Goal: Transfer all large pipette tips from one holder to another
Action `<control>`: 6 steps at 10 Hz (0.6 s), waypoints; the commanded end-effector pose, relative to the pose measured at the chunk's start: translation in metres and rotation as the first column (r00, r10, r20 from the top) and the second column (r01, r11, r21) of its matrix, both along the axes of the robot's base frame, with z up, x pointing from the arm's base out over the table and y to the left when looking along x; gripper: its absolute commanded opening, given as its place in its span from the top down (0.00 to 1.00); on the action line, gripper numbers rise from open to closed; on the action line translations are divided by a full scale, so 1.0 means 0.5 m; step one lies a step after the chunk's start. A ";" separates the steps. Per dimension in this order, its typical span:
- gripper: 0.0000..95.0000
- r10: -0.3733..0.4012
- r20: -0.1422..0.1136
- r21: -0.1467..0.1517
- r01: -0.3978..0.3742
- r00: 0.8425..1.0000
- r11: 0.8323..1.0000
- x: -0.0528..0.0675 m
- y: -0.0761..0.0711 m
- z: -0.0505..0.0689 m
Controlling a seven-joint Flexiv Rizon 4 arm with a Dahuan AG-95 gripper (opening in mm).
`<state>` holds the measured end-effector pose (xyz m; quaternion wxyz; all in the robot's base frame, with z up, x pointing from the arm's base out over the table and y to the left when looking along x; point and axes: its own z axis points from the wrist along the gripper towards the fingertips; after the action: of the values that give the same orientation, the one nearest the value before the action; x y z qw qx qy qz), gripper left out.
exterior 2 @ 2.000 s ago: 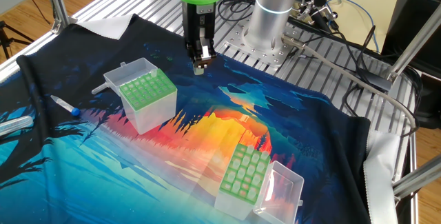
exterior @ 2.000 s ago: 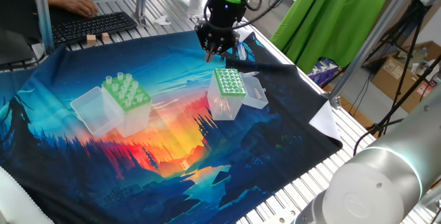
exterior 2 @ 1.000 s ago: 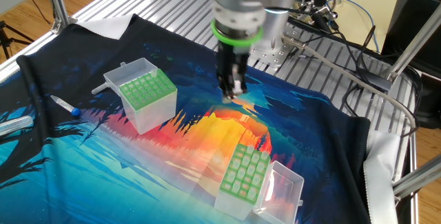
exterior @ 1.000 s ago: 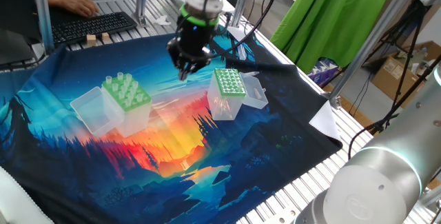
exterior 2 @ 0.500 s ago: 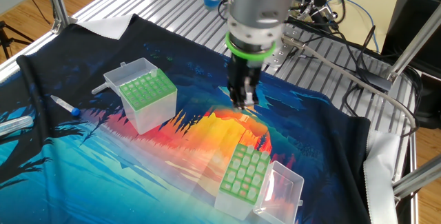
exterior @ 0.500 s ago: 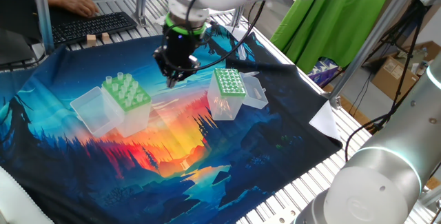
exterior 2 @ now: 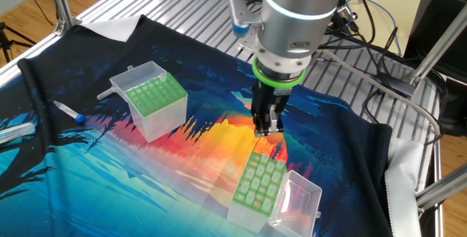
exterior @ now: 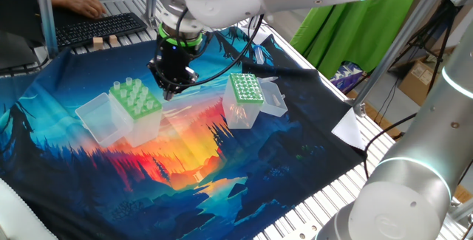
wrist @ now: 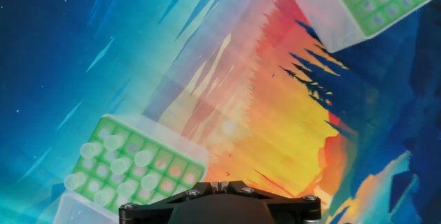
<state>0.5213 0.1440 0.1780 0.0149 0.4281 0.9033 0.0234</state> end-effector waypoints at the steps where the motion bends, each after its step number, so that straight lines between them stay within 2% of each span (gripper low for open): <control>1: 1.00 0.035 0.000 0.003 -0.035 0.999 0.999 -0.001 0.000 0.001; 2: 1.00 0.055 0.003 0.019 -0.055 0.998 0.998 -0.001 0.000 0.001; 3: 1.00 0.060 0.005 0.008 -0.060 0.998 0.998 -0.001 0.000 0.001; 4: 1.00 0.066 0.013 0.021 -0.066 0.998 0.998 -0.001 0.000 0.001; 6: 1.00 0.110 0.007 0.018 -0.110 0.994 0.994 -0.001 0.000 0.001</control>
<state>0.5194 0.1427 0.1781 0.0157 0.3783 0.9249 0.0347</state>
